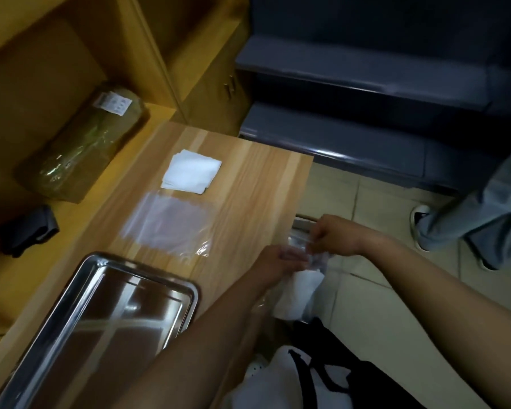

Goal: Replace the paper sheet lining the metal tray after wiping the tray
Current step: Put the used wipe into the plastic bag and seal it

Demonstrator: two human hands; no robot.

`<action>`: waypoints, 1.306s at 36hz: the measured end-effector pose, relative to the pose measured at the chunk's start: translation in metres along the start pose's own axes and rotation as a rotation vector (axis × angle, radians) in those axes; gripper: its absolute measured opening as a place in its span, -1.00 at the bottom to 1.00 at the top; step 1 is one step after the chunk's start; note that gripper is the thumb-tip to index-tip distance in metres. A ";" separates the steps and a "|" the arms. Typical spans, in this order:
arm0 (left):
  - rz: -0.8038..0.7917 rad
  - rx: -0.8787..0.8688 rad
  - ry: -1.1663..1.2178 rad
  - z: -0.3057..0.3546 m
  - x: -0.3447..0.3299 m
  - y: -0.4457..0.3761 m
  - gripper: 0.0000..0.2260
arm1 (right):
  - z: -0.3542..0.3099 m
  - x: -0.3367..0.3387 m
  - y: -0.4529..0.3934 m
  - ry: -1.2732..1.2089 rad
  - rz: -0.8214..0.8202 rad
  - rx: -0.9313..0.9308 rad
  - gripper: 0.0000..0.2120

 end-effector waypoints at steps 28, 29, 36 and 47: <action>0.444 0.235 -0.351 -0.063 0.120 -0.043 -0.69 | 0.164 -0.056 -0.056 -0.317 -0.168 -0.582 -0.72; 0.445 0.236 -0.346 -0.064 0.121 -0.045 -0.71 | 0.166 -0.056 -0.059 -0.351 -0.157 -0.597 -0.71; 0.462 0.167 -0.349 -0.060 0.126 -0.058 -0.89 | 0.168 -0.041 -0.080 -0.410 0.022 -0.644 -0.73; 0.456 0.227 -0.265 -0.065 0.138 -0.065 -0.81 | 0.159 -0.036 -0.114 -0.419 0.205 -0.678 -0.68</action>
Point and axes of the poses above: each hand's wrist, its own y-axis away from the middle knuckle, its own x-axis out of the back of the hand, z = x × y, the point moved 9 cm from there along -y, towards the middle knuckle, and after that the axes turned 6 degrees about y, right-handed, at the moved point
